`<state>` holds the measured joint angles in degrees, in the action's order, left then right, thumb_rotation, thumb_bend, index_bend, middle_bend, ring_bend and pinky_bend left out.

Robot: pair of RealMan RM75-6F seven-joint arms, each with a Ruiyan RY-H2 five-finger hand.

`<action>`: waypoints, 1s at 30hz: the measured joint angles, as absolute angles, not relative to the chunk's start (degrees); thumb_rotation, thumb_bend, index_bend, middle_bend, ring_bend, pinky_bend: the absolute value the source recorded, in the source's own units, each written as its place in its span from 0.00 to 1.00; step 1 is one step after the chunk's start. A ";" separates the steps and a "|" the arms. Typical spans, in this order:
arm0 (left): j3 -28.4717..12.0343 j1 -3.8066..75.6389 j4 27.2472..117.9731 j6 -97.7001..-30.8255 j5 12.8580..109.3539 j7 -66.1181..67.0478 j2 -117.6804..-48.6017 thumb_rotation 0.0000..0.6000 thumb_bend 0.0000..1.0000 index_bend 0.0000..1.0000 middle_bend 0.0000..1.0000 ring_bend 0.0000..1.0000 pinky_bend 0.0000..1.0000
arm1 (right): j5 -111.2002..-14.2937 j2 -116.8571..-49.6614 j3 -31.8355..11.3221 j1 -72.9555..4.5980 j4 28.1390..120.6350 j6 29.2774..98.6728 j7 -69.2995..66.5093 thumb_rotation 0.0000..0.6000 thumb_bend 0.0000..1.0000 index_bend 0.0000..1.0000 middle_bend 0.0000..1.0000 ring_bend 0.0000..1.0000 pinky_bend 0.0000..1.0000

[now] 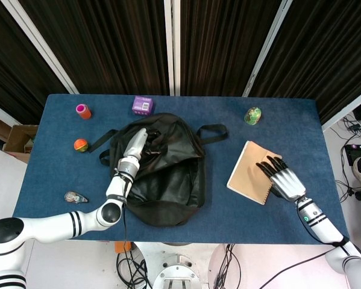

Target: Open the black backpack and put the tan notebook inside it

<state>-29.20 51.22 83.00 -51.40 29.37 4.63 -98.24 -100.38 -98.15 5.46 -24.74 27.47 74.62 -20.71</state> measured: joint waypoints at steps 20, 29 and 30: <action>-27.98 51.94 83.32 -51.61 28.64 3.88 -97.98 1.00 0.45 0.61 0.63 0.53 0.36 | -98.11 -103.53 4.38 -26.87 23.45 74.74 -22.65 1.00 0.44 0.11 0.21 0.03 0.16; -27.97 52.15 83.75 -51.74 28.57 3.43 -97.81 1.00 0.45 0.61 0.63 0.53 0.36 | -95.48 -106.29 1.73 -29.76 23.22 72.32 -23.08 1.00 0.63 0.12 0.21 0.03 0.21; -28.00 52.16 83.79 -51.75 28.62 3.35 -97.78 1.00 0.45 0.61 0.63 0.53 0.36 | -95.18 -106.47 1.42 -30.38 23.50 71.76 -22.91 1.00 0.65 0.12 0.20 0.03 0.21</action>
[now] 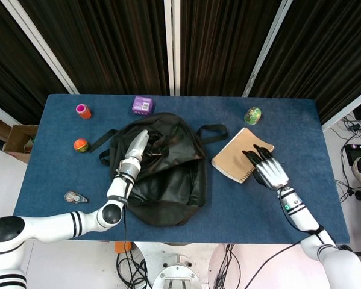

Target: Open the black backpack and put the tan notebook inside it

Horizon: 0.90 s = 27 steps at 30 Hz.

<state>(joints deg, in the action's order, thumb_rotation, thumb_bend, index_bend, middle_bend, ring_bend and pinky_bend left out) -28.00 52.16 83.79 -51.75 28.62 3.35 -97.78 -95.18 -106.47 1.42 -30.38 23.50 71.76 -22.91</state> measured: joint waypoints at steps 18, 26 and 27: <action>-27.82 51.28 85.22 -51.78 30.22 1.19 -96.51 1.00 0.45 0.61 0.63 0.53 0.36 | -89.78 -107.56 -4.58 -37.11 31.98 66.92 -13.39 1.00 0.38 0.49 0.31 0.07 0.32; -27.68 51.22 84.54 -51.04 30.60 0.26 -96.37 1.00 0.45 0.61 0.62 0.52 0.36 | -88.33 -108.06 -5.45 -37.94 31.82 65.60 -12.89 1.00 0.32 0.57 0.33 0.10 0.33; -27.66 51.22 84.43 -50.97 30.64 0.17 -96.37 1.00 0.45 0.61 0.62 0.52 0.36 | -88.23 -108.07 -5.50 -38.02 31.81 65.50 -12.79 1.00 0.31 0.58 0.33 0.11 0.34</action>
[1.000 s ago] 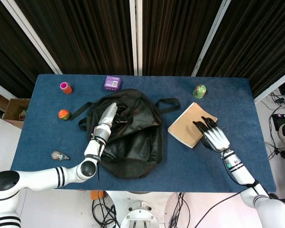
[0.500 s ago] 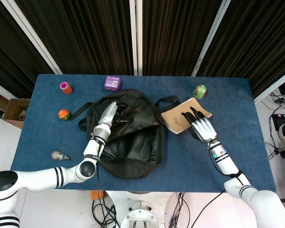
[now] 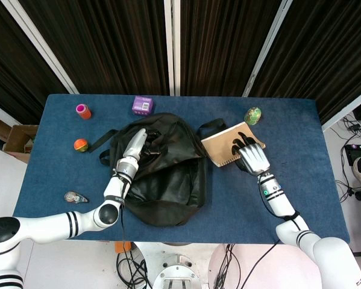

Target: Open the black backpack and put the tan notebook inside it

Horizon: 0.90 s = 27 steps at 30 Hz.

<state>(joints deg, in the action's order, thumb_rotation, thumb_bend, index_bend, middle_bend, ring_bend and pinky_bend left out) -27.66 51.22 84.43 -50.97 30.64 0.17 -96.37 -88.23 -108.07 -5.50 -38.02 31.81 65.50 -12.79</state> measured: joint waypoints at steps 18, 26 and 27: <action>-27.18 50.14 87.11 -51.39 33.35 -1.11 -94.49 1.00 0.45 0.61 0.62 0.52 0.36 | -91.77 -104.27 -3.21 -32.52 33.26 82.67 -12.80 1.00 0.54 0.74 0.45 0.29 0.54; -27.24 50.09 90.70 -51.30 32.70 -0.63 -92.46 1.00 0.45 0.61 0.62 0.52 0.36 | -96.65 -99.80 -1.72 -28.03 34.86 101.49 -12.52 1.00 0.56 0.78 0.48 0.32 0.57; -27.26 50.02 91.50 -51.17 32.47 -0.59 -91.96 1.00 0.45 0.61 0.62 0.52 0.36 | -97.51 -98.90 -1.65 -27.54 36.05 104.45 -12.05 1.00 0.57 0.78 0.49 0.32 0.57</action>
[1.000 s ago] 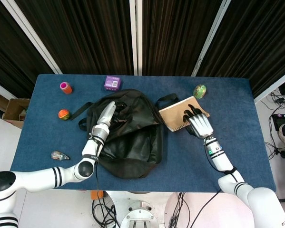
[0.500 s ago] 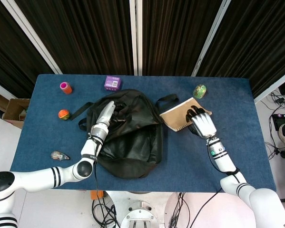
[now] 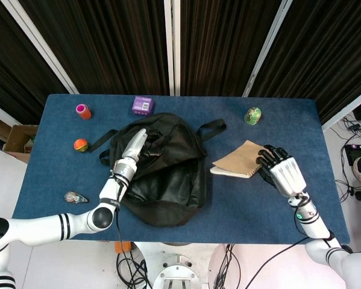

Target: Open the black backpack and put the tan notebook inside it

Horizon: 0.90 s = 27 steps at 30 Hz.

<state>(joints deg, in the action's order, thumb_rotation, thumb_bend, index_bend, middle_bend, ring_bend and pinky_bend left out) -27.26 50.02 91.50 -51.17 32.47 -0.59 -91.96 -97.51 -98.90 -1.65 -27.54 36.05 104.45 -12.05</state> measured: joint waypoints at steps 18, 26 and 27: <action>-29.18 51.29 98.07 -46.62 25.63 -2.86 -84.81 1.00 0.46 0.61 0.62 0.52 0.36 | -112.39 -97.24 -2.76 -36.32 53.47 111.47 -4.66 1.00 0.56 0.82 0.52 0.34 0.60; -29.97 51.12 98.29 -41.83 23.94 -7.20 -81.71 1.00 0.46 0.61 0.62 0.52 0.37 | -112.86 -103.11 -3.46 -41.41 49.09 105.46 -7.57 1.00 0.55 0.82 0.52 0.35 0.60; -30.00 51.05 98.31 -41.38 23.92 -7.65 -81.42 1.00 0.46 0.61 0.62 0.52 0.37 | -112.80 -104.19 -3.42 -42.02 47.71 104.57 -8.26 1.00 0.55 0.82 0.52 0.35 0.60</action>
<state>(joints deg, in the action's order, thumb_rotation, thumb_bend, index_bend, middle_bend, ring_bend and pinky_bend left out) -30.00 51.05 98.31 -41.38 23.92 -7.65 -81.42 -112.80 -104.19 -3.42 -42.02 47.71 104.57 -8.26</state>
